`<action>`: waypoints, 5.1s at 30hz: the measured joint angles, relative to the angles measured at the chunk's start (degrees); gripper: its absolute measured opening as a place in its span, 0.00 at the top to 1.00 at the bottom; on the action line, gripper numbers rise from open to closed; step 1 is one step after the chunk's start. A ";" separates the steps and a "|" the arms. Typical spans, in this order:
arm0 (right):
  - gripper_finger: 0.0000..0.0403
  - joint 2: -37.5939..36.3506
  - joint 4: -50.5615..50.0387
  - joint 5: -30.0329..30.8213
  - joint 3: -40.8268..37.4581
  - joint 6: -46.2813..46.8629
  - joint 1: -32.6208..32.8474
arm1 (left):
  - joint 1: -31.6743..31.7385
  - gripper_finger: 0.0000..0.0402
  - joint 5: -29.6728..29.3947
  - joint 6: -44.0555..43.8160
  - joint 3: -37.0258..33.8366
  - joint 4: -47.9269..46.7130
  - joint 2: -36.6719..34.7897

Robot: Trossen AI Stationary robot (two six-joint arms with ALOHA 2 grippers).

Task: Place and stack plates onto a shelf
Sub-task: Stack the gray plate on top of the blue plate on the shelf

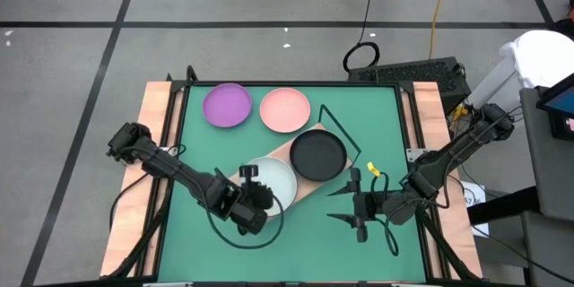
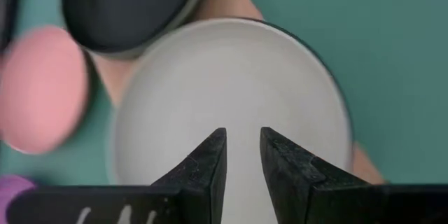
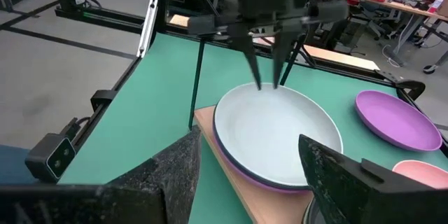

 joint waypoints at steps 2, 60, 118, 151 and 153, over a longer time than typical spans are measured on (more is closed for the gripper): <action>0.46 0.00 -0.33 0.00 0.00 0.00 0.00 | 0.61 0.76 -1.21 3.25 -0.01 0.50 -0.48; 0.46 -0.02 1.71 0.02 -11.17 -9.08 -10.27 | 26.49 0.77 19.80 17.74 -26.72 13.86 -17.12; 0.46 -0.02 1.73 -0.04 -11.15 -8.85 -10.27 | 29.10 0.99 15.53 11.95 -27.75 10.34 -17.51; 0.46 0.00 1.73 -0.04 -11.13 -8.85 -10.26 | 25.85 0.99 18.48 9.35 -27.66 12.27 -19.33; 0.46 0.00 1.75 -0.04 -11.13 -8.85 -10.25 | 25.87 0.99 18.55 9.08 -27.67 12.13 -18.67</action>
